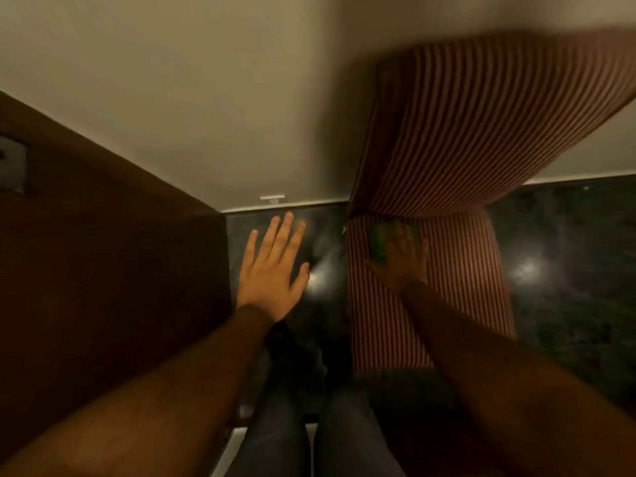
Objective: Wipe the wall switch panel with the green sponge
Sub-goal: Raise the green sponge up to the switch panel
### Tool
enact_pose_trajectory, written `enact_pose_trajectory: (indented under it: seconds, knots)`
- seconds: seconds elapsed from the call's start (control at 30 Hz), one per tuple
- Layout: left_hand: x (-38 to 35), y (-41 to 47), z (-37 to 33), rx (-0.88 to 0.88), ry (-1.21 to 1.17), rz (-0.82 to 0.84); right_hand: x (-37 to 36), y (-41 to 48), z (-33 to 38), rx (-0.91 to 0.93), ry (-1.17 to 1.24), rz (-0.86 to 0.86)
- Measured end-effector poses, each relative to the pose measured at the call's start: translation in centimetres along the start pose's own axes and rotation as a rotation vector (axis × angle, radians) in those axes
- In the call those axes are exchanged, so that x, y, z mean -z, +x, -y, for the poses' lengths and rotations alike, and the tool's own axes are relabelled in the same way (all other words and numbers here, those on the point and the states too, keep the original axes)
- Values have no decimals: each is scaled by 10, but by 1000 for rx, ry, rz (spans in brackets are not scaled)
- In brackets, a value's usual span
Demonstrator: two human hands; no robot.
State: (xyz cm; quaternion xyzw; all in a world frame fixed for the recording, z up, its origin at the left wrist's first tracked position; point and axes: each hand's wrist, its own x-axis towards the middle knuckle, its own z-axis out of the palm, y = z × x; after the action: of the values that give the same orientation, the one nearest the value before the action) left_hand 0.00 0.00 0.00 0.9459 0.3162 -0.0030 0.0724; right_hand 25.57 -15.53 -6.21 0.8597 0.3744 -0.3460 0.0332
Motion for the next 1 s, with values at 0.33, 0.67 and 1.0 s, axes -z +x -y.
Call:
enact_pose_trajectory:
  seconds: [0.33, 0.67, 1.0]
  knots:
    - [-54, 12, 14, 31, 56, 94, -36, 72, -8, -192, 128, 28]
    - [2, 13, 24, 134, 30, 13, -18, 39, 2, -25, 144, -163]
    - [242, 53, 42, 300, -113, -618, 176, -102, 169, 311, 334, -905]
